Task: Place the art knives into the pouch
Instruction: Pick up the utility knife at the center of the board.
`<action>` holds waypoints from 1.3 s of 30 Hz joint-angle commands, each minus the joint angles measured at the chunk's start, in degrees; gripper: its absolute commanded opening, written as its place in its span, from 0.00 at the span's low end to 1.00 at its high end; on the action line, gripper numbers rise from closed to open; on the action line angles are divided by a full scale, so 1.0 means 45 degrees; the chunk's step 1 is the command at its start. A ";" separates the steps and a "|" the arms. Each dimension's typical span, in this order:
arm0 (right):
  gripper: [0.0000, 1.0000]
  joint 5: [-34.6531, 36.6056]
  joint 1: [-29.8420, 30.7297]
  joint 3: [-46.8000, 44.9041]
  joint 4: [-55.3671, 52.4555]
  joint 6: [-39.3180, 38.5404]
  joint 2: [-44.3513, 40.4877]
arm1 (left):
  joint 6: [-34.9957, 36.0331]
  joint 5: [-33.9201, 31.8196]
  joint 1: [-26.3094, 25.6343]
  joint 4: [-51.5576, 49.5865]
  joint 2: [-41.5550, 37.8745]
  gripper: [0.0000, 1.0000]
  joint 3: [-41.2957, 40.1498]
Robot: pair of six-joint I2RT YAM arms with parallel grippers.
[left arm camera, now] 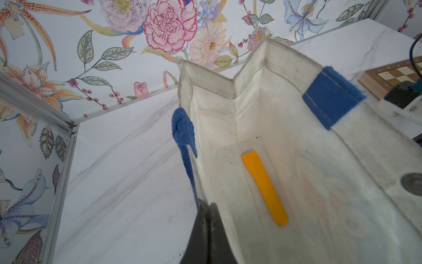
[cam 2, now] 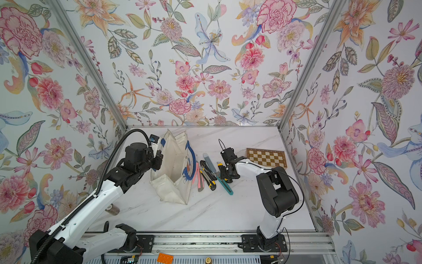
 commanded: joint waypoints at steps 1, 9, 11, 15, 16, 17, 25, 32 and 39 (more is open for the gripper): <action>0.57 0.0304 0.0050 0.0398 -0.0343 0.0086 0.0314 | -0.0096 0.0337 0.0126 -0.0039 -0.0189 0.00 -0.0275; 0.56 0.0665 -0.0028 0.0400 -0.0329 0.0266 0.0477 | -0.0103 0.0435 0.0132 -0.0029 -0.0076 0.00 -0.0275; 0.56 0.0685 -0.0057 0.0420 -0.0331 0.0296 0.0511 | -0.0084 0.0436 0.0142 -0.0030 -0.0077 0.00 -0.0279; 0.55 0.0638 -0.0068 0.0583 -0.0324 0.0335 0.0661 | -0.0094 0.0498 0.0146 -0.0027 -0.0105 0.00 -0.0294; 0.55 0.0608 -0.0068 0.0638 -0.0328 0.0350 0.0703 | -0.0092 0.0514 0.0143 -0.0021 -0.0119 0.00 -0.0294; 0.54 0.0579 -0.0068 0.0700 -0.0310 0.0372 0.0753 | -0.0103 0.0513 0.0136 -0.0026 -0.0122 0.00 -0.0294; 0.52 0.0607 -0.0049 0.1059 -0.0329 0.0296 0.0984 | -0.0084 0.0551 0.0165 0.0021 -0.0287 0.00 -0.0392; 0.46 0.0568 -0.0068 0.1123 -0.0236 0.0409 0.0946 | -0.0113 0.0511 0.0165 0.0128 -0.0474 0.00 -0.0542; 0.38 0.0445 -0.0101 0.1121 0.0051 0.0525 0.0907 | -0.0182 0.0767 0.0163 0.0188 -0.0414 0.00 -0.0568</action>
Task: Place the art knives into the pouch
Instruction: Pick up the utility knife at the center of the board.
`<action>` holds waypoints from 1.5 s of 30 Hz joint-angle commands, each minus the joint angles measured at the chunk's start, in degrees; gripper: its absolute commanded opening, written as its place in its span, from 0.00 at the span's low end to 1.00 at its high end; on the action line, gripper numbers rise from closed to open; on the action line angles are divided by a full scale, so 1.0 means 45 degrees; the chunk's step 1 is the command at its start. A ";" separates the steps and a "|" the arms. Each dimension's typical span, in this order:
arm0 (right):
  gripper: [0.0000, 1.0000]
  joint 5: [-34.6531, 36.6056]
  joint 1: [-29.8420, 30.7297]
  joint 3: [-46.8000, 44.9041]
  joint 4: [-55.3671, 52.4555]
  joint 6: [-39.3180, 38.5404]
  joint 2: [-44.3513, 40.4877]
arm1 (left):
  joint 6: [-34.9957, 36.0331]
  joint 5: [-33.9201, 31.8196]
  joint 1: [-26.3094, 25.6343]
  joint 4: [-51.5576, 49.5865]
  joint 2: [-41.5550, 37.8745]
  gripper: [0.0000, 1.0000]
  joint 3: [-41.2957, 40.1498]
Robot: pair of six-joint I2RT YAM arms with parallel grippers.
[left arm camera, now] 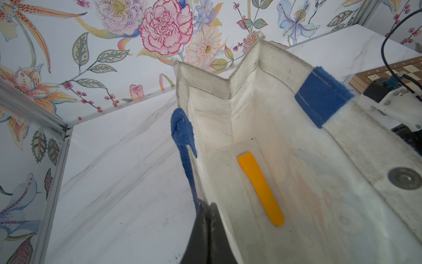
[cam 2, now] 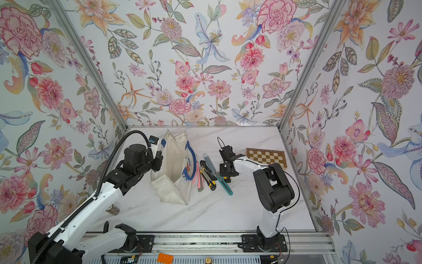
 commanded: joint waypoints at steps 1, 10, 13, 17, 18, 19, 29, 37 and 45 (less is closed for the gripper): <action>0.35 0.0024 -0.0088 0.0292 0.0065 0.0201 0.0132 | -0.0177 0.0417 0.0109 -0.0142 -0.0117 0.00 -0.0204; 0.26 -0.0469 -0.0288 0.0234 0.0313 0.0273 0.0071 | -0.0157 0.0349 0.0107 -0.0101 -0.0313 0.00 -0.0316; 0.25 -0.0627 -0.0310 0.0156 0.0492 0.0313 -0.0031 | -0.0175 0.0436 0.0118 -0.0066 -0.0277 0.00 -0.0323; 0.25 -0.0867 -0.0313 0.0136 0.0739 0.0429 -0.0080 | -0.0163 0.0420 0.0133 -0.0098 -0.0205 0.00 -0.0301; 0.25 -0.0906 -0.0317 0.0136 0.0795 0.0448 -0.0075 | -0.0176 0.0347 0.0115 -0.0154 -0.0183 0.00 -0.0301; 0.24 -0.0928 -0.0317 0.0136 0.0805 0.0449 -0.0066 | -0.0205 0.0243 0.0121 -0.0183 -0.0167 0.00 -0.0292; 0.21 -0.1138 -0.0413 -0.0096 0.1242 0.0468 -0.0745 | -0.0294 0.0226 0.0125 -0.0343 -0.0001 0.00 -0.0223; 0.18 -0.1377 -0.0521 -0.0294 0.1533 0.0700 -0.1328 | -0.0333 0.0148 0.0126 -0.0350 -0.0002 0.00 -0.0262; 0.16 -0.1677 -0.0368 -0.0131 0.1554 0.0893 -0.2493 | -0.0333 0.0213 0.0126 -0.0339 0.0003 0.00 -0.0262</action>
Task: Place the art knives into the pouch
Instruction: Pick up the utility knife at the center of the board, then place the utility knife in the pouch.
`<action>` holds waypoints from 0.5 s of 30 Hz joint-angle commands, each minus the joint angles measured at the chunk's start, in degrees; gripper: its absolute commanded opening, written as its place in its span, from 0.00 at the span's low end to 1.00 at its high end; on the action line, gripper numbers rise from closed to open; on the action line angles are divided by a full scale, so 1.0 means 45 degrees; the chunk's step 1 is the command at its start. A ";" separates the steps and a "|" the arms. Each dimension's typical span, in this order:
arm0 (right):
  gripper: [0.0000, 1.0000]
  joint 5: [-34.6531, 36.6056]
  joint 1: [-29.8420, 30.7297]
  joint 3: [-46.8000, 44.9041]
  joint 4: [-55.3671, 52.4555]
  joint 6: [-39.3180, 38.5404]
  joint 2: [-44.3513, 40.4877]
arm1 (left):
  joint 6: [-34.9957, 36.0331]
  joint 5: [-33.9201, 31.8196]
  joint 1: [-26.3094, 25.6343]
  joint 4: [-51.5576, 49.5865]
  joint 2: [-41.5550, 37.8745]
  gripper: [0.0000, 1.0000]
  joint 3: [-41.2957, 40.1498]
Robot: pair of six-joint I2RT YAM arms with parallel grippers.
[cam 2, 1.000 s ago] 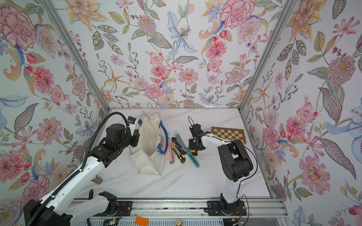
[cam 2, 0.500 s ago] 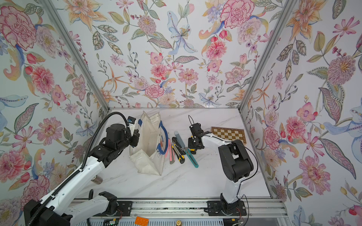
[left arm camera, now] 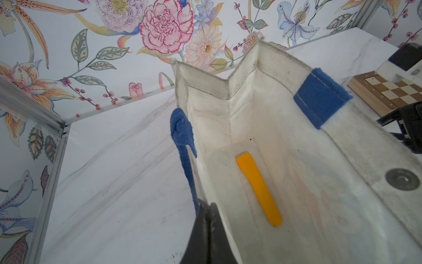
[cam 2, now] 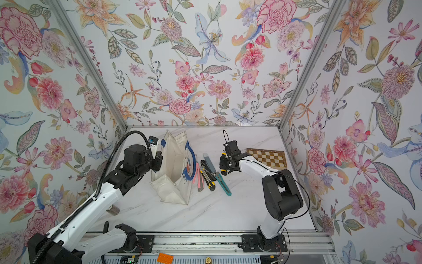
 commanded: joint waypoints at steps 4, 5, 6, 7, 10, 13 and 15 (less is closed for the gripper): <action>0.15 -0.0246 0.0551 0.0472 0.0124 0.0349 -0.1524 | -0.0095 0.0186 0.0102 -0.0314 0.0027 0.00 -0.0198; 0.15 -0.0351 0.0738 0.0686 0.0090 0.0402 -0.1690 | -0.0095 0.0192 0.0102 -0.0313 0.0032 0.00 -0.0199; 0.15 -0.0700 0.0891 0.0919 0.0072 0.0468 -0.1833 | -0.0095 0.0188 0.0107 -0.0314 0.0022 0.00 -0.0199; 0.15 -0.0979 0.1031 0.1221 0.0065 0.0486 -0.1895 | -0.0094 0.0188 0.0111 -0.0313 0.0021 0.00 -0.0199; 0.15 -0.1124 0.1688 0.2434 -0.0236 0.0307 -0.1955 | -0.0131 0.0299 0.0112 -0.0284 0.0037 0.00 -0.0199; 0.13 -0.1287 0.2334 0.3504 -0.0312 0.0320 -0.1891 | -0.0289 0.0637 0.0112 -0.0256 0.0093 0.00 -0.0141; 0.13 -0.1333 0.2906 0.4165 -0.0194 0.0352 -0.1782 | -0.0341 0.0771 0.0111 -0.0236 0.0095 0.00 -0.0141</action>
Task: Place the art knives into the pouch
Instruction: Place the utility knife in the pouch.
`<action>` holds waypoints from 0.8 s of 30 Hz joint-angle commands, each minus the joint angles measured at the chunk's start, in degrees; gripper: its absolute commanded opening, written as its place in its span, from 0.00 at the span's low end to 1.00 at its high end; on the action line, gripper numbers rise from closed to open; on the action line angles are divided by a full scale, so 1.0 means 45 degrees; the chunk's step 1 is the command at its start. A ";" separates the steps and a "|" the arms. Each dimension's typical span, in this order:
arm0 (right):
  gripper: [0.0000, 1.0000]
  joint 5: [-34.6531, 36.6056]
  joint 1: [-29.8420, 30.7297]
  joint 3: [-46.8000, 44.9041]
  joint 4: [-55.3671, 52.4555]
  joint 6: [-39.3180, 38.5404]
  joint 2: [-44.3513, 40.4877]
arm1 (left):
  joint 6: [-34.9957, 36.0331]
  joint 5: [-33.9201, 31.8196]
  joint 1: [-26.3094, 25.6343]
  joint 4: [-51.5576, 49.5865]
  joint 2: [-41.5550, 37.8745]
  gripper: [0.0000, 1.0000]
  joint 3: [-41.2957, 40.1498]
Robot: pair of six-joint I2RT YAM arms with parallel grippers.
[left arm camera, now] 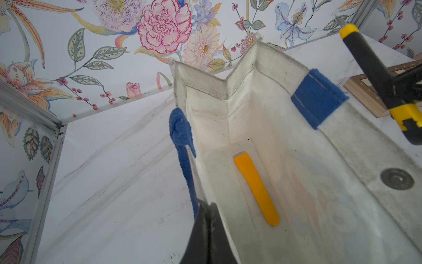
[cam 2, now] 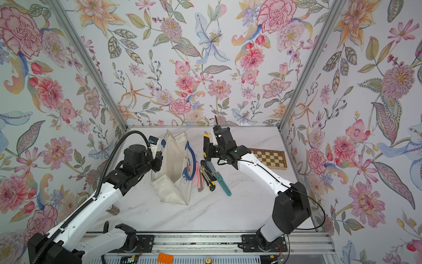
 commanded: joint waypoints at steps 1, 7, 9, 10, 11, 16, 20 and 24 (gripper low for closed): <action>0.13 -0.0343 0.0847 0.1049 0.0147 0.0073 -0.0153 | -0.0232 0.0532 0.0109 -0.0232 0.0077 0.00 -0.0141; 0.13 -0.0938 0.2243 0.2670 0.0540 0.0161 0.0847 | -0.0232 0.0512 0.0112 -0.0223 -0.0015 0.00 -0.0165; 0.13 -0.1393 0.2530 0.2956 0.0874 0.0318 0.1282 | -0.0251 0.0546 0.0112 -0.0221 -0.0060 0.00 -0.0179; 0.13 -0.1661 0.2647 0.3199 0.0949 0.0463 0.1637 | -0.0271 0.0580 0.0112 -0.0225 -0.0077 0.00 -0.0179; 0.13 -0.1836 0.2707 0.3431 0.0960 0.0538 0.1956 | -0.0289 0.0621 0.0112 -0.0208 -0.0106 0.00 -0.0180; 0.14 -0.2259 0.2863 0.4250 0.0866 0.0877 0.3325 | -0.0317 0.0629 0.0107 -0.0109 -0.0370 0.00 -0.0255; 0.28 -0.2750 0.2696 0.4763 0.0702 0.1030 0.4050 | -0.0310 0.0611 0.0112 -0.0128 -0.0469 0.00 -0.0257; 0.49 -0.2598 0.2696 0.5405 0.0177 0.0841 0.4441 | -0.0310 0.0537 0.0102 -0.0142 -0.0521 0.00 -0.0258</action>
